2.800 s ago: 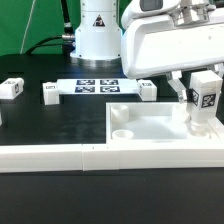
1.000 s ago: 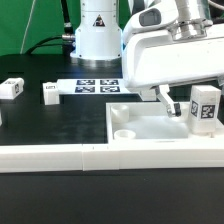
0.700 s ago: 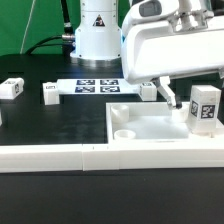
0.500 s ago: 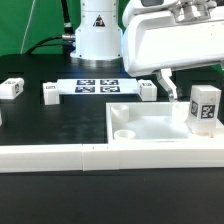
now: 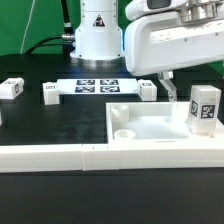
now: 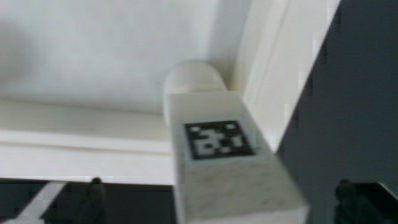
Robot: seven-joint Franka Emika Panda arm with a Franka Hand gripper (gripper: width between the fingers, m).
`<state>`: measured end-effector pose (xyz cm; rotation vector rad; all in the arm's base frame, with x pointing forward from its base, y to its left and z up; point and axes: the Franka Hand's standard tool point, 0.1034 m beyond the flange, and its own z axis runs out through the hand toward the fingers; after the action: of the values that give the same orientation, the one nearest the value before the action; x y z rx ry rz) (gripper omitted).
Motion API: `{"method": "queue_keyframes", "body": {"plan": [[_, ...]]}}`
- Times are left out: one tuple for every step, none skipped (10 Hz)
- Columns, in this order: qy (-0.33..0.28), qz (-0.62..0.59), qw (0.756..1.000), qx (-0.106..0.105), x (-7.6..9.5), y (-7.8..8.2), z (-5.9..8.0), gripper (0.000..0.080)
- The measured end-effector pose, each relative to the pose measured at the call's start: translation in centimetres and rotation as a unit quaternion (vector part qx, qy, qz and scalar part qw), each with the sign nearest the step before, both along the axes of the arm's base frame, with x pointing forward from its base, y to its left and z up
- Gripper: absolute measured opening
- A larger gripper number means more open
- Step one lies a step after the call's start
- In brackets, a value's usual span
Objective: Assemble one leg
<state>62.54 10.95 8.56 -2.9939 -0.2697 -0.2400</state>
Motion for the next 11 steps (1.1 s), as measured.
{"method": "queue_keyframes", "body": {"plan": [[0.034,0.006,0.999,-0.001,-0.1,-0.4,0.0,0.0649],[0.072,0.007,0.997,0.0,-0.4,0.0,0.1,0.0649],[0.069,0.007,0.998,0.001,-0.1,0.1,0.1,0.0649],[0.068,0.006,0.998,0.001,-0.1,0.0,0.0,0.0649],[0.076,-0.018,0.997,0.0,-0.2,0.4,0.0,0.0649],[0.087,-0.039,0.995,-0.012,-0.2,1.6,-0.1,0.0649],[0.088,-0.033,0.995,-0.038,0.0,2.3,-0.5,0.0649],[0.092,-0.029,0.994,-0.048,0.1,2.3,-1.0,0.0649],[0.094,-0.028,0.994,-0.051,0.2,2.0,-1.2,0.0649],[0.093,-0.02,0.994,-0.051,0.2,1.9,-1.1,0.0649],[0.092,-0.016,0.994,-0.051,0.2,1.9,-1.1,0.0649]]}}
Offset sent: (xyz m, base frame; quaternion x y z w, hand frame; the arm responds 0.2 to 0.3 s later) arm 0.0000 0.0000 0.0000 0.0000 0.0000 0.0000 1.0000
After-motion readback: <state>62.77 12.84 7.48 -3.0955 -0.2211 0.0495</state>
